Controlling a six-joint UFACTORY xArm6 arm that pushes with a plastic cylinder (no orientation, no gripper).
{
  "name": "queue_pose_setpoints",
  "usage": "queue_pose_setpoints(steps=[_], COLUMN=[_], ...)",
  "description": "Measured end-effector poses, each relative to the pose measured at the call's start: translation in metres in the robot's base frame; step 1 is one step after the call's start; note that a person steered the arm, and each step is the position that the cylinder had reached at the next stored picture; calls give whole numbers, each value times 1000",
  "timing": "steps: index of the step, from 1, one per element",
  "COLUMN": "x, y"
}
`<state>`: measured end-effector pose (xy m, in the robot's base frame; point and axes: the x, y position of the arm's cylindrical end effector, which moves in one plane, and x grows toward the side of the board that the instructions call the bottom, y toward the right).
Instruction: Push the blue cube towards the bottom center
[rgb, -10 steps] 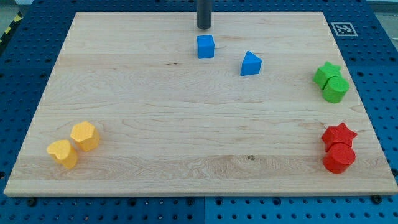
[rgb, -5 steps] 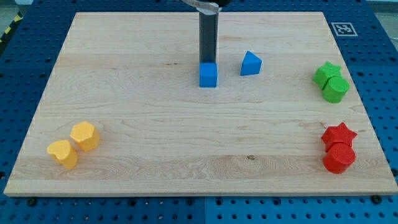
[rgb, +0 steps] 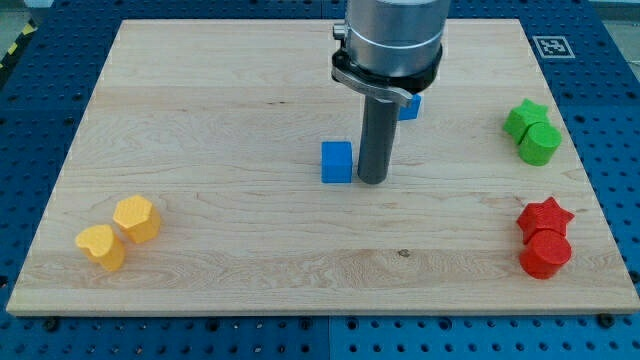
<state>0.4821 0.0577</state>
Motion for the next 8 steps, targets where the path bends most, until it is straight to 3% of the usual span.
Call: queue_pose_setpoints(steps=[3,8], x=[-28,-42], y=[6,-76])
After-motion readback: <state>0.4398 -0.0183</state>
